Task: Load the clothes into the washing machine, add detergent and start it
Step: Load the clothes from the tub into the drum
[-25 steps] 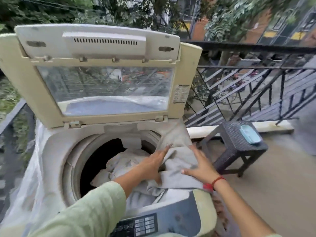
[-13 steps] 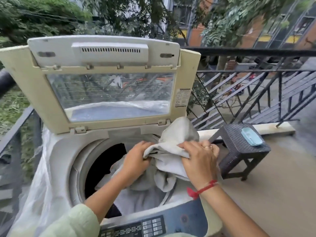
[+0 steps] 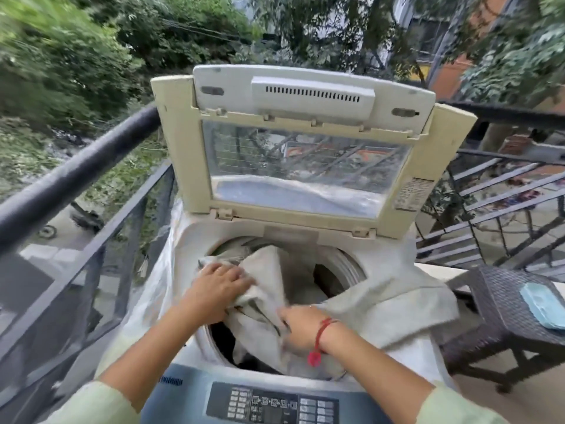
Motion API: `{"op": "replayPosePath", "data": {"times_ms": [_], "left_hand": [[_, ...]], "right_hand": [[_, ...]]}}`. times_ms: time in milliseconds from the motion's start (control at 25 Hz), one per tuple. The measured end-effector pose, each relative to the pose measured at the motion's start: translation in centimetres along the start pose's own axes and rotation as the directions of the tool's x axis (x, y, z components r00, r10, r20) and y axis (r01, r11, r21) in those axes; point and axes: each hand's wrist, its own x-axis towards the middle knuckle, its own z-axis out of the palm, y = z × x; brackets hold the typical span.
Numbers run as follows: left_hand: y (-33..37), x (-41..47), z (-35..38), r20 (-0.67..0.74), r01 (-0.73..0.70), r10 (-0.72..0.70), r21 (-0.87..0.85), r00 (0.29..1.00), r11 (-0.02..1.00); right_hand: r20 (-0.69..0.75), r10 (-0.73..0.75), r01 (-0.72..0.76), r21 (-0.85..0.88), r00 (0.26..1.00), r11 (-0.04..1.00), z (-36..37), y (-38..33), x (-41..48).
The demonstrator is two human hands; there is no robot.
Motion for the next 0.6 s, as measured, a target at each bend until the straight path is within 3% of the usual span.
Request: {"op": "replayPosePath", "data": {"times_ms": [40, 80, 120, 160, 200, 240, 280, 320, 360, 440, 480, 600], "left_hand": [[1.3, 0.7, 0.8, 0.213, -0.12, 0.122, -0.023, 0.969, 0.992], [2.6, 1.6, 1.2, 0.375, -0.14, 0.181, -0.135, 0.909, 0.981], [3.6, 2.6, 1.1, 0.486, -0.057, 0.197, -0.288, 0.851, 0.956], [4.3, 3.9, 1.1, 0.538, 0.041, 0.207, -0.412, 0.817, 0.91], [4.8, 5.1, 0.8, 0.516, 0.077, 0.211, -0.481, 0.83, 0.874], [5.2, 6.4, 0.6, 0.451, 0.061, 0.193, -0.489, 0.872, 0.87], [5.5, 7.5, 0.5, 0.352, 0.021, 0.153, -0.444, 0.923, 0.896], [5.8, 8.4, 0.3, 0.253, -0.004, 0.108, -0.378, 0.961, 0.926], [6.1, 9.2, 0.2, 0.183, -0.001, 0.067, -0.34, 0.981, 0.941], [6.9, 10.4, 0.4, 0.141, 0.031, 0.019, -0.342, 0.99, 0.939], [7.2, 10.7, 0.8, 0.163, 0.048, 0.01, -0.352, 0.987, 0.935], [7.6, 9.9, 2.2, 0.265, 0.159, -0.075, -0.312, 0.961, 0.937]], "right_hand": [[0.259, -0.024, 0.031, -0.024, 0.966, 0.999, 0.9, 1.4, -0.2], [0.331, -0.033, 0.027, 0.024, 0.943, 0.999, 1.6, 2.8, -0.6], [0.233, -0.026, -0.009, 0.144, 0.972, 0.99, 1.8, 4.2, -1.3], [-0.009, 0.043, -0.04, 0.239, 0.999, 0.97, 1.7, 6.1, -1.8], [-0.273, 0.182, -0.118, 0.235, 0.945, 0.965, 1.4, 7.9, -2.5], [-0.445, 0.347, -0.301, 0.173, 0.825, 0.938, 1.2, 10.0, -3.7], [-0.506, 0.502, -0.491, 0.167, 0.701, 0.855, 1.0, 12.1, -5.0], [-0.451, 0.63, -0.605, 0.221, 0.632, 0.765, 1.0, 14.3, -6.1], [-0.317, 0.719, -0.642, 0.324, 0.619, 0.695, 1.2, 16.0, -7.0], [-0.138, 0.722, -0.57, 0.523, 0.678, 0.634, 2.4, 16.8, -7.8], [-0.193, 0.711, -0.557, 0.498, 0.676, 0.665, 3.1, 16.3, -7.8], [-0.534, 0.635, -0.601, 0.268, 0.558, 0.753, 3.1, 14.0, -7.3]]}}
